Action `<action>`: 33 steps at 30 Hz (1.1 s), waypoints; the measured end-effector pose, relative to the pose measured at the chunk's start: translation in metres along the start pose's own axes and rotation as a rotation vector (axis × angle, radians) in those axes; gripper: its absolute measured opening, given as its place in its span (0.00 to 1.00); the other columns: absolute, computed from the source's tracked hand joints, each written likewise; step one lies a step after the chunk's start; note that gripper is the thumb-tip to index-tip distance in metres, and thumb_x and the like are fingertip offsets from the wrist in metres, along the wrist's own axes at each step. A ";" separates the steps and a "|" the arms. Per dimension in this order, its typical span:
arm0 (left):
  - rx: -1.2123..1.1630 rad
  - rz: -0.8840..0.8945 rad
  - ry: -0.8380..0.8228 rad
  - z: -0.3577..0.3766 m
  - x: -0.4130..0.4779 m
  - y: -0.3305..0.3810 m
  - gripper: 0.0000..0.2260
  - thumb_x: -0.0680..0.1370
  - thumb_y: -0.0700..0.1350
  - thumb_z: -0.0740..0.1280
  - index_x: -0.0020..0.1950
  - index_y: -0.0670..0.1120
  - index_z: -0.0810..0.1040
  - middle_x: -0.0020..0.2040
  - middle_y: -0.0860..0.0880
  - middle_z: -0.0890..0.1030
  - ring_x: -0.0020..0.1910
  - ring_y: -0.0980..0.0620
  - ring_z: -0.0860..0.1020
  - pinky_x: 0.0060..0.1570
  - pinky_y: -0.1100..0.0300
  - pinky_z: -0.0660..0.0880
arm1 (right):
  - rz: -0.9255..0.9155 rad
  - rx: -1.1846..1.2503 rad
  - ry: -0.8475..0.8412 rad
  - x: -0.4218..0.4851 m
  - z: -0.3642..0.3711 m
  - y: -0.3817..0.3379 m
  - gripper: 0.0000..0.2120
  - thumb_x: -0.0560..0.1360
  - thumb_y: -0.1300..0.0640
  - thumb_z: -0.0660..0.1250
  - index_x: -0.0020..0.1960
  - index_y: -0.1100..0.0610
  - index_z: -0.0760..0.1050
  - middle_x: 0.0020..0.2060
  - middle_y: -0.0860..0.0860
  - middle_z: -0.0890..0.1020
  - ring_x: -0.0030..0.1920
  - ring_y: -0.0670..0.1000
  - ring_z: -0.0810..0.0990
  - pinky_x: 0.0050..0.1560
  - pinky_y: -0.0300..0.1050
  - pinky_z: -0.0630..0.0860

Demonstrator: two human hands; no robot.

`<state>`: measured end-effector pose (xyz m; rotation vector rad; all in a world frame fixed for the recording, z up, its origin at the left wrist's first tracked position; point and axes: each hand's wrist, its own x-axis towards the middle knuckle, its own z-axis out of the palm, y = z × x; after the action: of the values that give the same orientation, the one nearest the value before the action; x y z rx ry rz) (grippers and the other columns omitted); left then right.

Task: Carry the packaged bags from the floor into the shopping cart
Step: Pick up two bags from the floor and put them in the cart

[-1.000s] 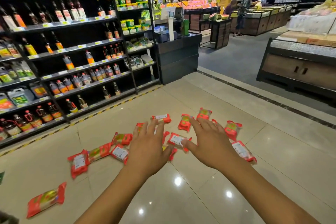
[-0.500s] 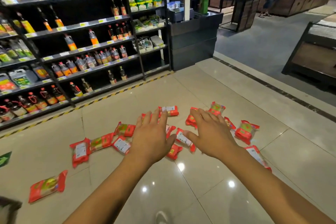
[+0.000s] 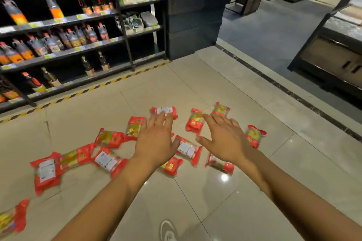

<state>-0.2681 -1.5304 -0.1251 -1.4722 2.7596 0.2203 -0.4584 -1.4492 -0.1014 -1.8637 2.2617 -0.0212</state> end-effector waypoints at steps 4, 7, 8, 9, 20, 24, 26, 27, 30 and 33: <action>0.003 0.029 -0.048 0.018 0.053 -0.022 0.36 0.82 0.62 0.58 0.84 0.48 0.49 0.83 0.44 0.55 0.82 0.42 0.54 0.79 0.44 0.52 | 0.036 0.001 -0.042 0.055 0.012 0.007 0.35 0.80 0.35 0.59 0.81 0.51 0.57 0.79 0.51 0.63 0.77 0.57 0.65 0.76 0.56 0.61; 0.006 0.043 -0.110 0.033 0.086 -0.034 0.35 0.82 0.61 0.58 0.84 0.47 0.50 0.84 0.44 0.54 0.82 0.42 0.54 0.79 0.45 0.52 | 0.072 0.010 -0.105 0.088 0.026 0.019 0.36 0.80 0.35 0.59 0.81 0.51 0.56 0.78 0.52 0.66 0.77 0.57 0.64 0.76 0.57 0.60; 0.010 0.050 -0.136 0.041 0.097 -0.039 0.35 0.82 0.61 0.59 0.83 0.47 0.51 0.84 0.44 0.53 0.82 0.42 0.54 0.79 0.45 0.52 | 0.077 0.016 -0.122 0.099 0.032 0.024 0.36 0.80 0.35 0.59 0.81 0.51 0.56 0.78 0.52 0.66 0.77 0.57 0.65 0.76 0.57 0.61; 0.014 0.057 -0.160 0.049 0.108 -0.042 0.35 0.82 0.61 0.59 0.83 0.47 0.51 0.84 0.44 0.53 0.82 0.42 0.54 0.79 0.45 0.52 | 0.080 0.027 -0.135 0.110 0.039 0.029 0.36 0.80 0.36 0.60 0.81 0.51 0.55 0.78 0.53 0.66 0.77 0.57 0.65 0.76 0.57 0.61; 0.059 0.046 -0.320 0.224 0.218 -0.069 0.34 0.80 0.60 0.63 0.82 0.48 0.56 0.80 0.46 0.62 0.79 0.44 0.60 0.78 0.48 0.56 | 0.094 0.145 -0.284 0.244 0.208 0.093 0.37 0.79 0.39 0.65 0.81 0.53 0.57 0.76 0.54 0.68 0.74 0.59 0.68 0.72 0.55 0.65; 0.087 0.015 -0.401 0.339 0.272 -0.083 0.33 0.80 0.58 0.63 0.81 0.47 0.57 0.79 0.45 0.63 0.78 0.44 0.62 0.77 0.49 0.57 | 0.146 0.195 -0.374 0.301 0.328 0.130 0.39 0.77 0.40 0.67 0.80 0.54 0.56 0.75 0.56 0.69 0.73 0.60 0.69 0.73 0.59 0.64; 0.108 0.027 -0.457 0.405 0.298 -0.089 0.34 0.80 0.56 0.64 0.82 0.47 0.56 0.80 0.45 0.62 0.78 0.44 0.62 0.77 0.49 0.57 | 0.176 0.218 -0.405 0.329 0.392 0.149 0.39 0.77 0.40 0.68 0.81 0.54 0.56 0.76 0.56 0.68 0.73 0.60 0.68 0.74 0.58 0.64; 0.122 0.038 -0.473 0.440 0.311 -0.092 0.34 0.79 0.56 0.65 0.82 0.47 0.55 0.80 0.45 0.62 0.77 0.44 0.62 0.77 0.49 0.57 | 0.184 0.222 -0.416 0.342 0.424 0.159 0.39 0.77 0.40 0.68 0.80 0.54 0.57 0.76 0.56 0.68 0.74 0.60 0.68 0.75 0.58 0.62; 0.180 0.071 -0.551 0.548 0.341 -0.104 0.36 0.78 0.53 0.67 0.82 0.47 0.56 0.79 0.45 0.64 0.77 0.44 0.63 0.77 0.49 0.56 | 0.193 0.230 -0.466 0.379 0.522 0.186 0.39 0.77 0.41 0.68 0.80 0.54 0.57 0.74 0.56 0.69 0.73 0.60 0.69 0.74 0.58 0.58; 0.269 0.093 -0.623 0.652 0.361 -0.121 0.37 0.76 0.51 0.69 0.81 0.47 0.57 0.77 0.45 0.66 0.76 0.43 0.64 0.77 0.45 0.56 | 0.190 0.228 -0.518 0.414 0.618 0.212 0.41 0.76 0.39 0.69 0.81 0.54 0.56 0.75 0.57 0.68 0.73 0.60 0.69 0.71 0.54 0.66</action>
<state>-0.4094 -1.8120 -0.8112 -0.9942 2.2460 0.2445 -0.6322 -1.7341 -0.7994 -1.3419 1.9652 0.2007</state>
